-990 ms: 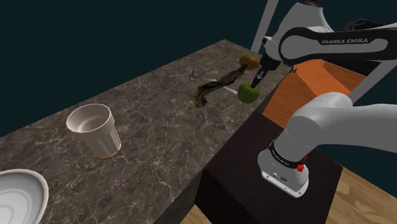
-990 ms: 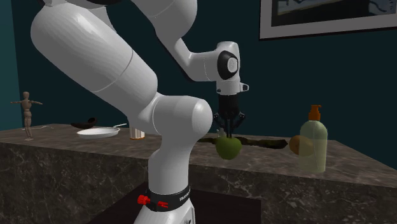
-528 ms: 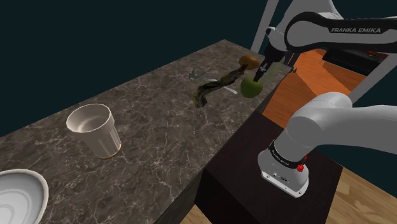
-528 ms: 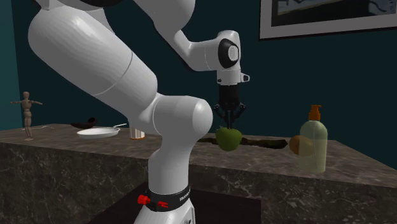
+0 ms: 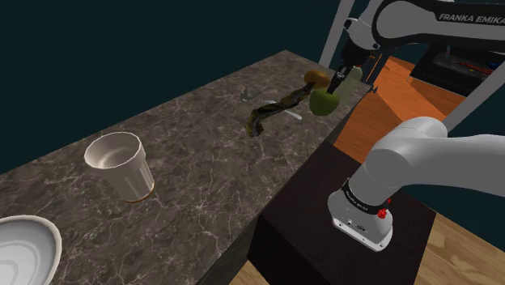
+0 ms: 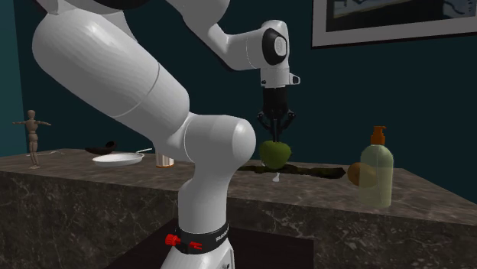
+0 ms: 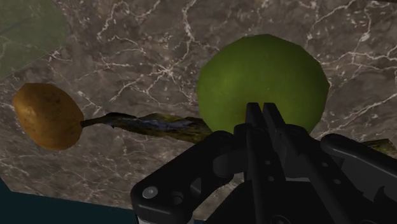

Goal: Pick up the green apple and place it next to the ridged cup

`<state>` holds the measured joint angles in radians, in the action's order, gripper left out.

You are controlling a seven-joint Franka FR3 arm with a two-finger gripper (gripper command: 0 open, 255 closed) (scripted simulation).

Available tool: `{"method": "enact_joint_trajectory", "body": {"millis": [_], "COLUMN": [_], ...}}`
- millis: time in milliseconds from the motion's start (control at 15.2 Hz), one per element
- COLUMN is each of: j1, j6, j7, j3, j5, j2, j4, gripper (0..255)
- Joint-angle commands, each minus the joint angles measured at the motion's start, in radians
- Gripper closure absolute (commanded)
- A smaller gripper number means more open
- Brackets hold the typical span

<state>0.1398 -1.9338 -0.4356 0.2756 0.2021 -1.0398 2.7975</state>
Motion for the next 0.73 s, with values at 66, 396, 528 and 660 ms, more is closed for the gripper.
{"method": "enact_joint_trajectory", "body": {"millis": [66, 396, 528, 660], "j1": [-0.005, -0.014, -0.017, -0.02], "j6": [0.039, 0.101, 0.125, 0.149], "j7": [0.0, 0.002, 0.002, 0.002], "j3": [-0.008, -0.022, -0.027, -0.032], "j5": [-0.009, -0.023, -0.028, -0.033], "j2": [0.0, 0.006, 0.01, 0.016], "j4": [-0.039, -0.108, -0.136, -0.165], "gripper": [255, 255, 255, 255]}}
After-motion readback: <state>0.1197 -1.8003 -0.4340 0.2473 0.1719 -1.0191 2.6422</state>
